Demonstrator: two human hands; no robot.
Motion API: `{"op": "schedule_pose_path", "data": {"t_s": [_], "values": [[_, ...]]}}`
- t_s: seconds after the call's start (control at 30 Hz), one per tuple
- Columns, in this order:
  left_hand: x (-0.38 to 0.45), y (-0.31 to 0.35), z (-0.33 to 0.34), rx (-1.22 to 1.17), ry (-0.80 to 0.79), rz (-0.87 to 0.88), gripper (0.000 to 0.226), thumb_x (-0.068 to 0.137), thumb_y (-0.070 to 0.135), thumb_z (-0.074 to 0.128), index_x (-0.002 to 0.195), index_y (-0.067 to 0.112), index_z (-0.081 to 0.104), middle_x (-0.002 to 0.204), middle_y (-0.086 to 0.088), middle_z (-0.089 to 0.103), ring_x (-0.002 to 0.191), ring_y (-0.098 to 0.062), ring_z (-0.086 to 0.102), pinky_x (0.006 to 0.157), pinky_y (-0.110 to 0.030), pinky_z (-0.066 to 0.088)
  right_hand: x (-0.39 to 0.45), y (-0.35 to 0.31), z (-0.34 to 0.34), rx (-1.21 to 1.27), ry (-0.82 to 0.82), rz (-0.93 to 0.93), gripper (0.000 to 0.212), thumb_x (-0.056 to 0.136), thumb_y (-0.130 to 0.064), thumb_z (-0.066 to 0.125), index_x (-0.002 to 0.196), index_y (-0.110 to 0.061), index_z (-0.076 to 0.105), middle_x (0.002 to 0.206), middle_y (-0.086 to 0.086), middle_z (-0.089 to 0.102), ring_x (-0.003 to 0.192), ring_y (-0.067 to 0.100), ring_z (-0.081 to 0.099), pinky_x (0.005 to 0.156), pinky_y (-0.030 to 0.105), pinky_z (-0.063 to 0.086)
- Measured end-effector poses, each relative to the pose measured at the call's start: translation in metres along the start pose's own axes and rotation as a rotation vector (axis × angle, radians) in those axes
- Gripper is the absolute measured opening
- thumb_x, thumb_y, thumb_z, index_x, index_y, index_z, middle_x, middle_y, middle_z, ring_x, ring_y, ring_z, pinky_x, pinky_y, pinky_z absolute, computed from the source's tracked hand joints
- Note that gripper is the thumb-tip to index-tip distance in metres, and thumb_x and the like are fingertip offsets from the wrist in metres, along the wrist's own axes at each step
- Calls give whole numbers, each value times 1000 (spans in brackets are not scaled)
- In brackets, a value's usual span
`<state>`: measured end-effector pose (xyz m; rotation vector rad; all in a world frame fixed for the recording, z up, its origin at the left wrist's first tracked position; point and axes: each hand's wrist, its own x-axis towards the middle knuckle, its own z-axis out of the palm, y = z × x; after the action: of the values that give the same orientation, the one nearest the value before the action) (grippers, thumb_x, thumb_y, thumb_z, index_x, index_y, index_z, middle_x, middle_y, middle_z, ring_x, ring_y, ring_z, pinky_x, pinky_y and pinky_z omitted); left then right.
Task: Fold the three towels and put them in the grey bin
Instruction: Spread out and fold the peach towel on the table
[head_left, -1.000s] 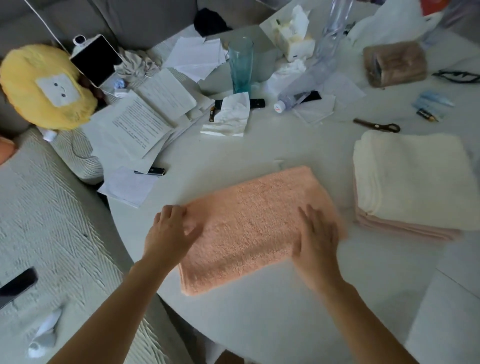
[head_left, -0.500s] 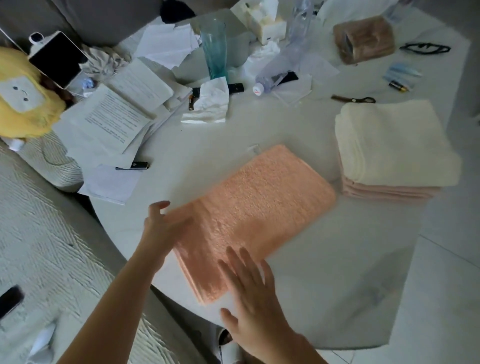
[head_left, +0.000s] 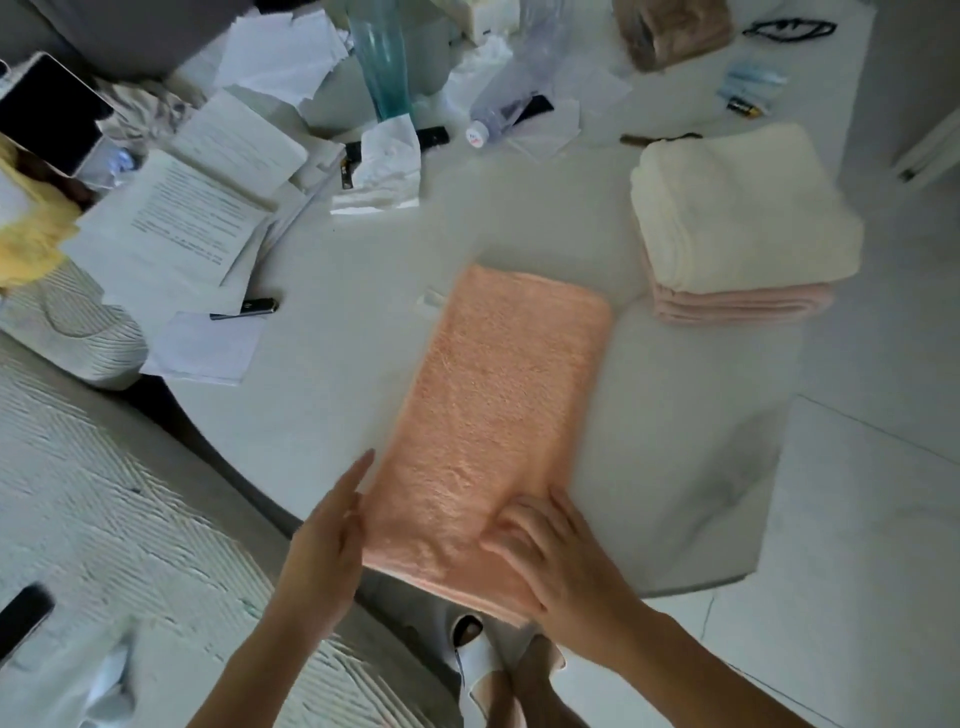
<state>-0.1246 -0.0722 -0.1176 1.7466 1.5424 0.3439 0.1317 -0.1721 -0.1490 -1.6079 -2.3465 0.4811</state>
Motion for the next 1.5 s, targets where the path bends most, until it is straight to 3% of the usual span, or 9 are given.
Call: {"op": "schedule_pose_path", "data": {"t_s": [0.17, 0.37, 0.53, 0.73, 0.87, 1.07, 1.23, 1.33, 1.5], "values": [[-28, -2, 26, 605, -27, 418, 109, 56, -13, 68, 153, 30, 40, 148, -17, 42, 106, -34, 61, 75, -46, 58, -24, 16, -26, 261, 93, 87, 22, 88, -20, 67, 109, -18, 71, 123, -6, 69, 130, 9, 53, 116, 40, 35], [-33, 12, 31, 351, 85, 881, 31, 98, 22, 47, 99, 22, 78, 121, -1, 72, 118, -21, 63, 92, -37, 42, -33, 7, -76, 682, 27, 430, 22, 86, -20, 67, 103, -35, 70, 92, -13, 74, 85, 7, 70, 75, 32, 56], [4, 71, 0, -135, 136, 501, 20, 88, 34, 56, 108, 35, 59, 90, 16, 70, 73, 0, 65, 69, -7, 47, 2, 35, -128, 751, 267, 589, 13, 77, -39, 63, 88, -34, 66, 77, -20, 70, 66, -7, 58, 58, 13, 43], [143, 124, 24, -91, 190, 0, 29, 104, 30, 44, 78, 17, 51, 65, 2, 56, 65, -23, 54, 53, -32, 37, 115, 124, -124, 629, 489, 765, 13, 91, -32, 61, 100, -23, 60, 83, -12, 63, 73, -4, 57, 61, 18, 38], [169, 116, 52, 5, 166, -273, 26, 102, 34, 41, 99, 13, 56, 84, -4, 64, 88, -34, 62, 67, -33, 37, 134, 147, -96, 468, 346, 898, 21, 97, -28, 57, 113, -15, 59, 104, 5, 67, 95, 25, 63, 75, 31, 44], [152, 126, 62, 118, 261, -155, 46, 101, 42, 48, 140, 19, 41, 124, -7, 54, 110, -29, 58, 84, -44, 49, 116, 140, -94, 542, 466, 984, 24, 98, -30, 55, 117, -16, 57, 108, 4, 62, 98, 23, 62, 85, 39, 51], [154, 122, 56, 4, -20, -517, 48, 92, 43, 61, 125, 9, 48, 113, -12, 61, 99, -33, 61, 81, -43, 48, 103, 122, -96, 598, 155, 1268, 75, 89, -58, 55, 143, -9, 37, 135, 13, 53, 121, 34, 54, 98, 44, 47], [150, 123, 44, -148, -158, -623, 48, 90, 54, 60, 98, 6, 60, 90, -9, 69, 78, -27, 66, 75, -40, 55, 99, 116, -104, 670, -21, 1302, 64, 87, -58, 57, 131, -13, 44, 121, 7, 62, 103, 27, 63, 83, 36, 48], [139, 137, 31, -310, -247, -674, 61, 95, 50, 57, 130, 0, 59, 119, -16, 68, 107, -35, 65, 98, -51, 53, 95, 115, -118, 798, -103, 1294, 44, 89, -50, 60, 100, -8, 70, 98, 11, 73, 91, 27, 68, 79, 36, 52]]}}
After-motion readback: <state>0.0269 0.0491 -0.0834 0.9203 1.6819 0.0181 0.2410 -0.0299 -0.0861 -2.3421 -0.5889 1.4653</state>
